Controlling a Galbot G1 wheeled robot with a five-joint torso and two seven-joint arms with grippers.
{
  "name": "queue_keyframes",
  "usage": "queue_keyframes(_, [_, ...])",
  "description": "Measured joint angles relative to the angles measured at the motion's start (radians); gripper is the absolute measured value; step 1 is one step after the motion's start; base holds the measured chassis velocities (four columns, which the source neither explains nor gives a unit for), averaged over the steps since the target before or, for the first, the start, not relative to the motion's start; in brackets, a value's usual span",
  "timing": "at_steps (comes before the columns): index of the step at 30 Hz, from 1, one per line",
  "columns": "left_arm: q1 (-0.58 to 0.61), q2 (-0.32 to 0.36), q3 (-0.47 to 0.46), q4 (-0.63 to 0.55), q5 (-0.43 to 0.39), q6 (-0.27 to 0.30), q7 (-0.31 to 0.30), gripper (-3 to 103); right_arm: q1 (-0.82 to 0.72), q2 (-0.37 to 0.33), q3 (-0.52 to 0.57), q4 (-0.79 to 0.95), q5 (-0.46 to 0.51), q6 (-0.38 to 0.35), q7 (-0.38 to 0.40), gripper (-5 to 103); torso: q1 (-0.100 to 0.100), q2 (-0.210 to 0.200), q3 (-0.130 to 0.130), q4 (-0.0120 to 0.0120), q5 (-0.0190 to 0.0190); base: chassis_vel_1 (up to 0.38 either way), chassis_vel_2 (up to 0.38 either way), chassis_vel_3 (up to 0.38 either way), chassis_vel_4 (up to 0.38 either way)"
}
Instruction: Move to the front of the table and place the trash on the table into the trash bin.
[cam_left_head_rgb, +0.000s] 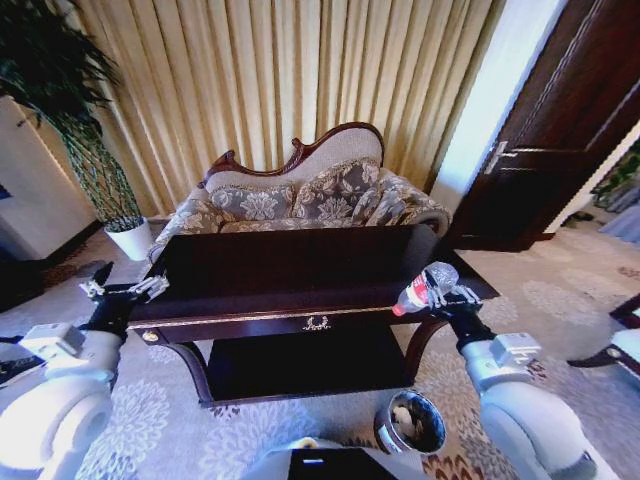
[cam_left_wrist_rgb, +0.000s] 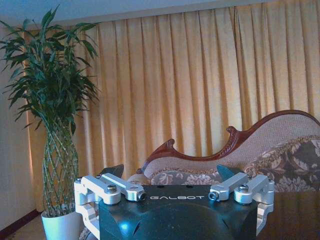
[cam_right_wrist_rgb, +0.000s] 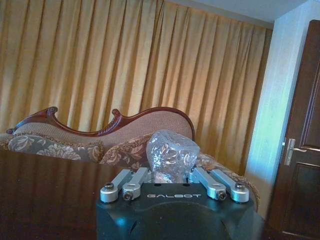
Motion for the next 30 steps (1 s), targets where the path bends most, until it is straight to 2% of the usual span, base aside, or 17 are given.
queue_keyframes(7, [0.000, 0.000, 0.020, -0.010, 0.009, 0.003, 0.000, 100, 0.002, 0.003, 0.004, -0.001, 0.005, 0.000, 0.008, 27, 0.000, 0.000, 0.000, 0.0001, 0.0000, 0.123, -0.109, -0.126, 0.109])
queue_keyframes(21, [0.000, -0.010, 0.040, -0.010, 0.016, 0.005, -0.002, 100, 0.032, 0.026, -0.041, -0.013, -0.001, 0.007, 0.025, 27, -0.001, 0.001, -0.001, 0.0001, -0.0003, 0.220, -0.225, -0.215, 0.212])
queue_keyframes(27, [0.007, -0.025, 0.041, -0.011, 0.019, 0.004, -0.002, 100, 0.058, 0.046, -0.063, -0.137, -0.027, 0.020, 0.028, 27, -0.001, 0.000, 0.000, 0.0000, 0.0000, 0.021, -0.041, -0.027, 0.040])
queue_keyframes(30, [0.012, -0.030, 0.041, -0.022, 0.019, 0.004, -0.002, 100, 0.094, 0.056, -0.070, -0.299, -0.030, 0.031, 0.028, 27, 0.001, -0.001, 0.001, -0.0001, 0.0003, -0.017, 0.020, 0.039, -0.031])
